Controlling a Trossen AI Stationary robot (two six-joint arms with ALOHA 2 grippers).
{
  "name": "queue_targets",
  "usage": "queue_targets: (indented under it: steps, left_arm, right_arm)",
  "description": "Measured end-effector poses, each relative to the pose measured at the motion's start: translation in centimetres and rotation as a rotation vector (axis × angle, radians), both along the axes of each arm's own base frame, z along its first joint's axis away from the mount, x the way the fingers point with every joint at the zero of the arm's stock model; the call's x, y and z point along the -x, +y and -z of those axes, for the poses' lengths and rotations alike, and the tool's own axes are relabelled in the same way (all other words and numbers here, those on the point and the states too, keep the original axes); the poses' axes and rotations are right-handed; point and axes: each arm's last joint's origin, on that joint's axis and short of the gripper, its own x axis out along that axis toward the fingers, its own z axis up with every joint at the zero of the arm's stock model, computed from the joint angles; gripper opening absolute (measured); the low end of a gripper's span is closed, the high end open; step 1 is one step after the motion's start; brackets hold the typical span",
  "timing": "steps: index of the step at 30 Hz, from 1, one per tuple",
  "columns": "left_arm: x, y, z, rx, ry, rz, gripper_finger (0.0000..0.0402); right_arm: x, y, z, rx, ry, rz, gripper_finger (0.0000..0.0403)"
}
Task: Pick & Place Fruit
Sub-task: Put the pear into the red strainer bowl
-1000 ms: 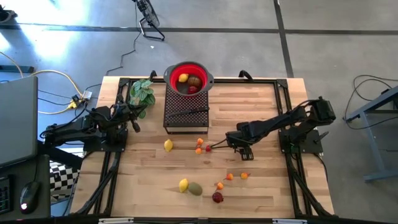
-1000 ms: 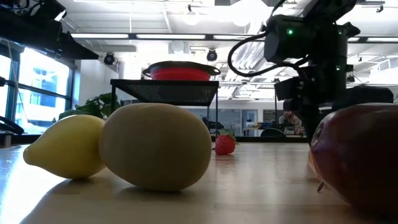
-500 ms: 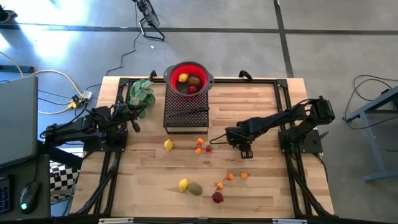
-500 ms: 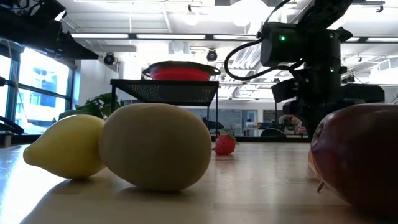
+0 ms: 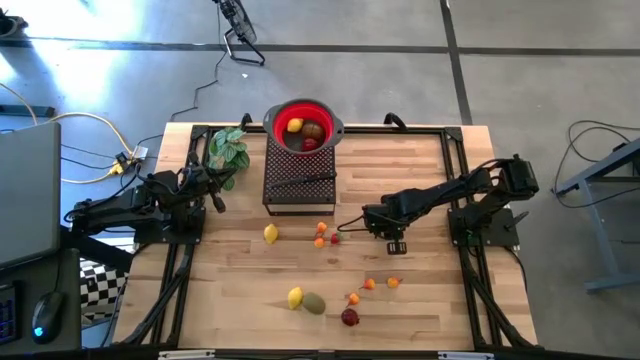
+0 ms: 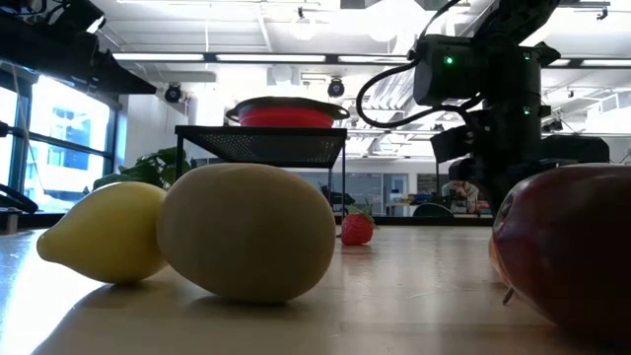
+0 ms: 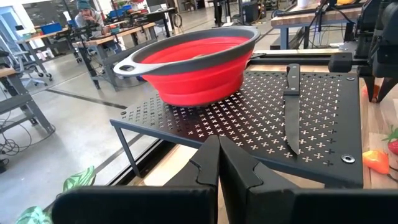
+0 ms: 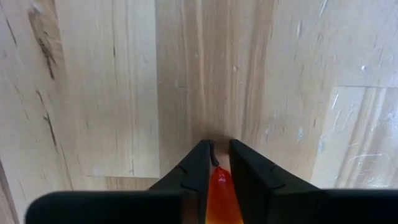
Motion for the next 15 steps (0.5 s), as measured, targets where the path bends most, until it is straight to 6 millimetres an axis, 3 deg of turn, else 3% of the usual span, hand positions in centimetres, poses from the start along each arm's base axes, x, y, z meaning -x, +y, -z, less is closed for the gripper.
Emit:
queue_targets:
  steps: [9,15]
  left_arm:
    - [0.0,0.0,0.0,0.0,0.0,0.0,0.0]
    - [0.0,0.0,0.0,0.0,0.0,0.0,0.0]
  right_arm:
    - [-0.01,0.04,0.0,-0.025,0.0,0.009,0.001]
    - [-0.01,0.06,0.0,-0.031,0.0,0.026,0.0004]
